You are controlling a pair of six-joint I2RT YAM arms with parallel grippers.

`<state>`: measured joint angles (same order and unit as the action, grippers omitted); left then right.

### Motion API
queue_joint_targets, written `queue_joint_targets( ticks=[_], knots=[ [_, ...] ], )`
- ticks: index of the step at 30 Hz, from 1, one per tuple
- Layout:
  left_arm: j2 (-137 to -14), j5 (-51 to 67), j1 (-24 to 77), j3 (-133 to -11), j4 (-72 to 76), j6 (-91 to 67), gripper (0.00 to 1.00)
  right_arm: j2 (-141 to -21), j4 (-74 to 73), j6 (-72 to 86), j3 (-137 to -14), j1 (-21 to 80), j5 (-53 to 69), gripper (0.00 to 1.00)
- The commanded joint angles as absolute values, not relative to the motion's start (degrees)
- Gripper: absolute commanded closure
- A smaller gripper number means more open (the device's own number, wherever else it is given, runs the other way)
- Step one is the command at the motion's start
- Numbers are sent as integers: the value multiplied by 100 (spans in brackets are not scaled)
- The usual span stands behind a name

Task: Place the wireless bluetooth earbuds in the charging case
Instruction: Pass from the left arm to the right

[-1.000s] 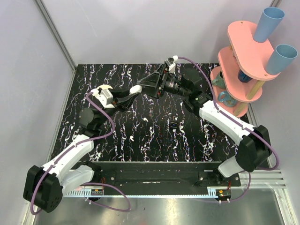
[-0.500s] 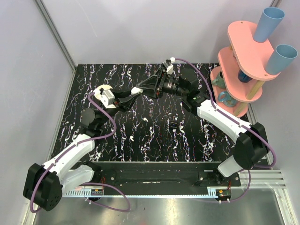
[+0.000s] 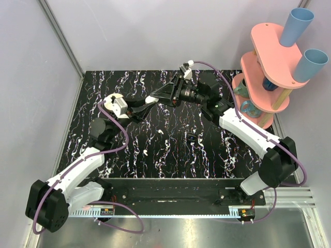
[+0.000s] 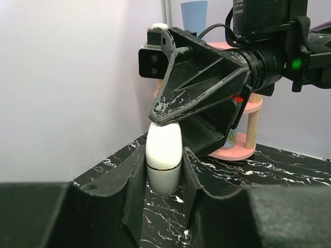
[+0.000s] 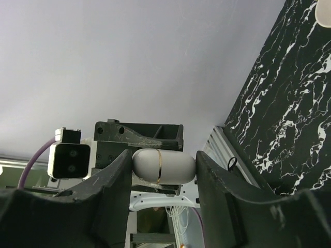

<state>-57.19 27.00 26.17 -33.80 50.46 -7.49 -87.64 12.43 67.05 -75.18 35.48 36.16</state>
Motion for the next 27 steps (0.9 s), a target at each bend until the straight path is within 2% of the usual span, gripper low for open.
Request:
queue_joint_targets(
  ticks=[1, 5, 7, 9, 13, 19, 21, 27],
  knots=[
    [-5774, 2707, 2663, -3630, 5071, -668, 100, -8446, 1046, 6267, -7778, 3542, 3463, 58],
    [-5775, 2681, 2672, -3647, 5054, -668, 100, -8446, 1063, 6232, -7726, 3542, 3463, 53],
    [-5757, 2681, 2672, -3656, 5019, -650, 100, -8438, 1063, 6214, -7717, 3542, 3428, 46],
    [-5722, 2698, 2672, -3691, 4896, -633, 100, -8446, 1046, 6135, -7717, 3542, 3419, 31],
    [-5634, 2786, 2681, -3700, 4764, -589, 100, -8254, 967, 5653, -7708, 3533, 3130, 20],
    [-5432, 2944, 2672, -3630, 4641, -580, 100, -7884, 406, 4055, -8041, 3533, 2567, 15],
    [-5388, 2979, 2672, -3586, 4676, -580, 100, -7823, -252, 3211, -8269, 3542, 2374, 15],
    [-5405, 3496, 2672, -3840, 4474, -781, 100, -7752, -1405, 1575, -8630, 3542, 3231, 16]
  ],
)
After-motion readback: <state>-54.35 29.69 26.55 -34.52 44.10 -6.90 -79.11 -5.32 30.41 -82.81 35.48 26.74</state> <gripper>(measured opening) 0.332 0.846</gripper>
